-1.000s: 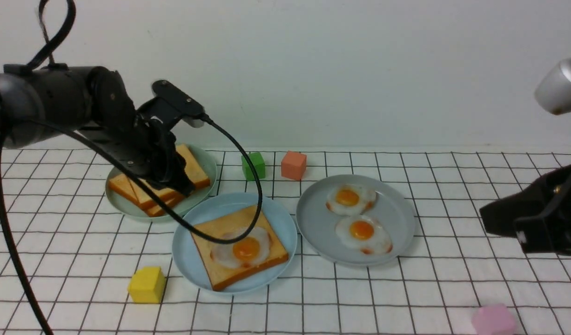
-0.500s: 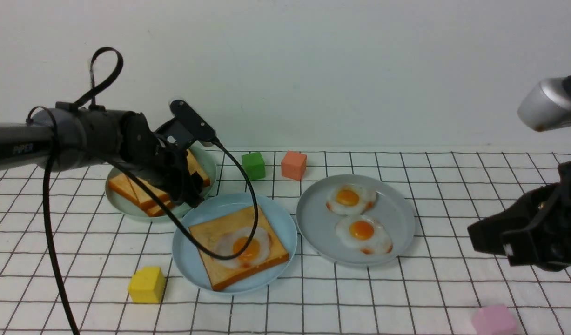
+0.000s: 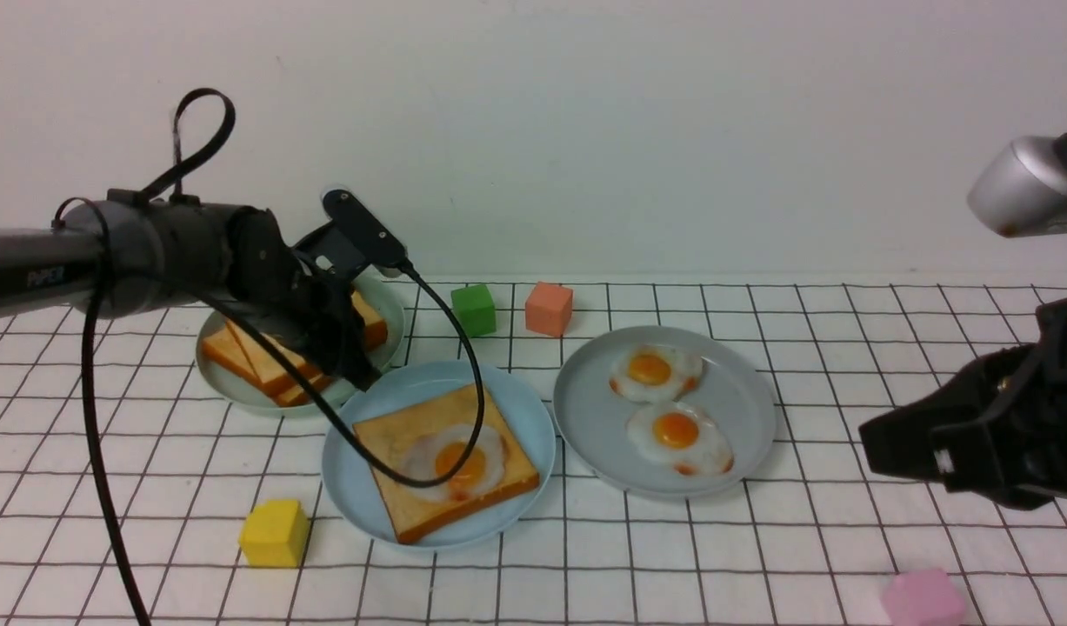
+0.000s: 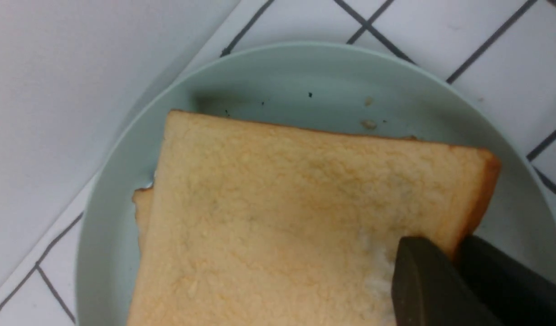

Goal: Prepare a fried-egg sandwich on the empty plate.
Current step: Use the left arm to grab a slice of bread, then use the left arm to place a slice of bread on the fried egg in the middle

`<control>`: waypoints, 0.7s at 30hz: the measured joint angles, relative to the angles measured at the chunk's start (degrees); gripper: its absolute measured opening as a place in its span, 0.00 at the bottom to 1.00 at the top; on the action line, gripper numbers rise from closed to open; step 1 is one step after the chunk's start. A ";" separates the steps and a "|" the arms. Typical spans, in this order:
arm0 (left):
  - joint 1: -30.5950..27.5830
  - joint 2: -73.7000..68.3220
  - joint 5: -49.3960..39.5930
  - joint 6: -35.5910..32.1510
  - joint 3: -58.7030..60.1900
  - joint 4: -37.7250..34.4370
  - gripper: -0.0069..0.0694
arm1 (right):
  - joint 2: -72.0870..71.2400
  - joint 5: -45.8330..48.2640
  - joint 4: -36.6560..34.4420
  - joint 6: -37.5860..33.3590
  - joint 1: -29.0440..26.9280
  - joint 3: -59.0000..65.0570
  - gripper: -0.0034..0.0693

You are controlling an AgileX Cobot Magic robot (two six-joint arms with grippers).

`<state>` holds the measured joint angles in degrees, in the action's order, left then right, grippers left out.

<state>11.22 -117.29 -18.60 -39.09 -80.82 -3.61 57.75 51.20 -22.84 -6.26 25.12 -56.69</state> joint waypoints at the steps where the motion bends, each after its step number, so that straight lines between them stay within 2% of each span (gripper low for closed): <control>1: 0.00 0.52 -0.38 0.00 0.00 -0.06 0.16 | 0.00 0.00 0.00 0.00 0.00 0.00 0.09; 9: 0.28 7.16 -3.98 0.33 0.10 -0.61 0.16 | 0.00 0.00 0.54 0.00 0.00 0.00 0.10; 12: 2.17 11.67 -10.40 1.41 0.31 -1.14 0.16 | -0.71 0.12 2.66 0.00 0.00 0.00 0.10; 16: 7.39 15.51 -17.25 4.43 0.36 -2.32 0.16 | -2.71 0.63 3.77 0.00 0.00 0.00 0.11; 21: 17.61 16.42 -23.76 13.22 1.07 -0.11 0.16 | -6.68 0.96 3.98 0.00 0.00 0.00 0.11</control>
<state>28.82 -100.86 -42.36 -25.86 -79.74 -3.72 51.07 52.16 -18.86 -6.26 25.12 -56.69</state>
